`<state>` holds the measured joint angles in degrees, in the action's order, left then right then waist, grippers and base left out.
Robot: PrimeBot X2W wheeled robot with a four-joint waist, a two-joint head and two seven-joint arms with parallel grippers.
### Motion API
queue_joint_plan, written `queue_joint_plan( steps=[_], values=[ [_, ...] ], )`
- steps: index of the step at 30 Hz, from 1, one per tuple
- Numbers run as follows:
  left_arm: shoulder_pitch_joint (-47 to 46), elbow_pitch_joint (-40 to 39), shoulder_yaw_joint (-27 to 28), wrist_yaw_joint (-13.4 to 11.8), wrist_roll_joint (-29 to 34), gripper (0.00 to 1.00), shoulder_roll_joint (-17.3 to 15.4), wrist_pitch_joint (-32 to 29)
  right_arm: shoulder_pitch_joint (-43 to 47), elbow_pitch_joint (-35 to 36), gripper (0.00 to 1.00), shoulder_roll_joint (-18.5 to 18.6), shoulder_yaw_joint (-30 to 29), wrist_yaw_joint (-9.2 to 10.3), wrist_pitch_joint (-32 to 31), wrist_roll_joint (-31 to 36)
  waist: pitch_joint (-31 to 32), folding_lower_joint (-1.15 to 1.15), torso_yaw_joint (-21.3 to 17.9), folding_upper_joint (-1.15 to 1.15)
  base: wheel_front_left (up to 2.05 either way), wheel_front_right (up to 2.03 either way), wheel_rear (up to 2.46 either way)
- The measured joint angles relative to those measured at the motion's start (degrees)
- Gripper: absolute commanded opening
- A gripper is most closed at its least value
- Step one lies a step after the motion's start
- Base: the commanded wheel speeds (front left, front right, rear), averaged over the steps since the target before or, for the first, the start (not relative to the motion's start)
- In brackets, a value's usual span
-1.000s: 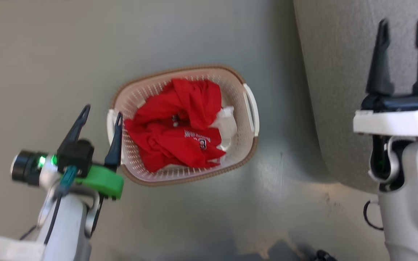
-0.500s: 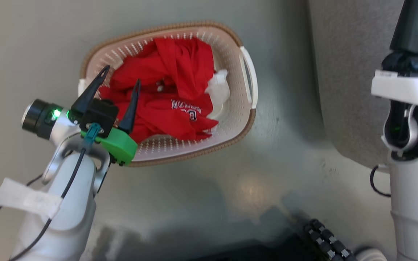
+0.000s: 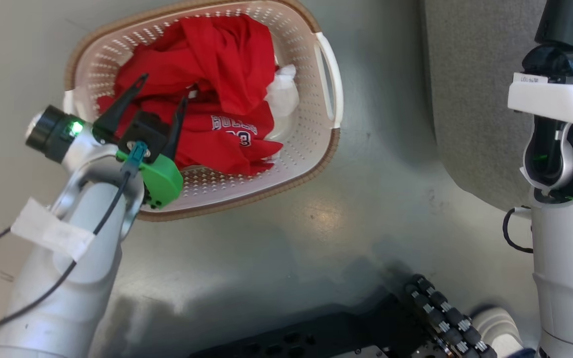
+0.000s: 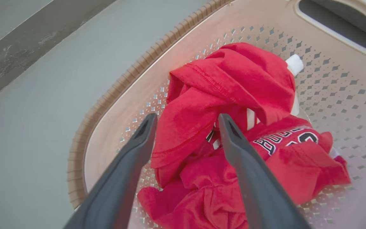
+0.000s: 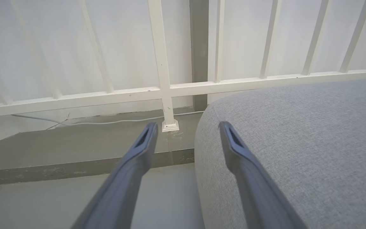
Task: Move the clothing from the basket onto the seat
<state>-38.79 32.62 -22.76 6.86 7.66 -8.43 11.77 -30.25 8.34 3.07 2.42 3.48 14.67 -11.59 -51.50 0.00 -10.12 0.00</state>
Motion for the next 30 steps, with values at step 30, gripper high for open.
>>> queue_joint_plan(
  steps=[30],
  values=[
    [-13.2,13.5,-3.6,0.3,3.6,1.0,-3.6,-5.2,-1.3,0.1,1.0,-0.1,3.1,1.24,0.0,-3.2,-5.0,0.0,-5.5,0.0,0.0,0.0,0.0]
  ],
)
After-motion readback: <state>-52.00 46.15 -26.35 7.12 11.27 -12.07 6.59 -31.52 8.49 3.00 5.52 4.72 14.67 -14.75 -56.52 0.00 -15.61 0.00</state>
